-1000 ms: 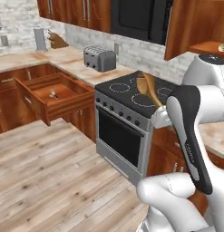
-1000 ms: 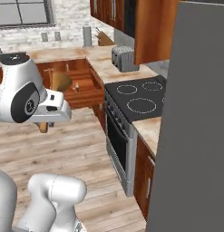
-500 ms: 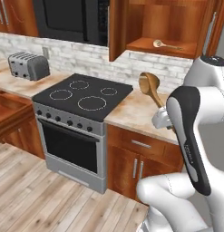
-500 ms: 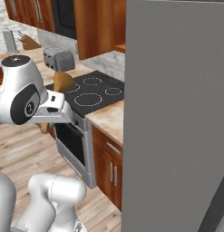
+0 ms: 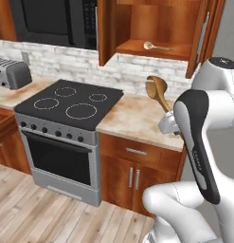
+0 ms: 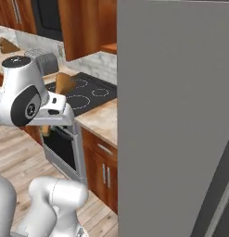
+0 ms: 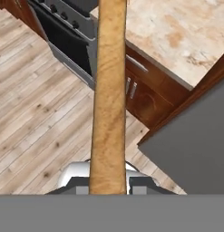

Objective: Organize the utensils by type. Pick up the wooden spoons from the counter and place them in the open cabinet. Then pick up the metallic utensils from the counter and place them in the open drawer.

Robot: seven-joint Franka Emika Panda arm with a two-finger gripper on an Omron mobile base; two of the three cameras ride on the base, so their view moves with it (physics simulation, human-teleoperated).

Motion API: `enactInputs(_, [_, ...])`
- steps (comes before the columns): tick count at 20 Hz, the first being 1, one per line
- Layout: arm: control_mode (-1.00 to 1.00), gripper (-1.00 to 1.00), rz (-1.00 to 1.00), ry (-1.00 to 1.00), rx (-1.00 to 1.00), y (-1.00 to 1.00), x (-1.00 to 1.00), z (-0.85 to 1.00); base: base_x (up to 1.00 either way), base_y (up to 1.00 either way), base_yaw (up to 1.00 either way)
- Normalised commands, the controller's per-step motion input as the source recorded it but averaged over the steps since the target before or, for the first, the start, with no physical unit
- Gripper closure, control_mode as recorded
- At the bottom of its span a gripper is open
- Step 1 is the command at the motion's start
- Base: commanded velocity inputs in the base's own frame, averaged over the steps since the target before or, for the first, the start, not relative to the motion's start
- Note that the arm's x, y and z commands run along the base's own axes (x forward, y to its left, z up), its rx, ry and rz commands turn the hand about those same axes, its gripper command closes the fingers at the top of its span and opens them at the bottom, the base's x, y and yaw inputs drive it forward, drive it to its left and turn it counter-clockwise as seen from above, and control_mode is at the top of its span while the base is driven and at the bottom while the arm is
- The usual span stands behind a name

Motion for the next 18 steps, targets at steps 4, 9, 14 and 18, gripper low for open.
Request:
enactInputs(4, [1.0,1.0,0.0,0.0,0.0,0.0,0.0,0.0,0.05,0.43,-0.43])
enactInputs(9, [1.0,1.0,0.0,0.0,0.0,0.0,0.0,0.0,0.0,0.65,-0.42])
enactInputs(14, [1.0,1.0,0.0,0.0,0.0,0.0,0.0,0.0,0.0,0.84,-0.41])
enactInputs(18, [1.0,1.0,0.0,0.0,0.0,0.0,0.0,0.0,0.0,0.46,-0.42])
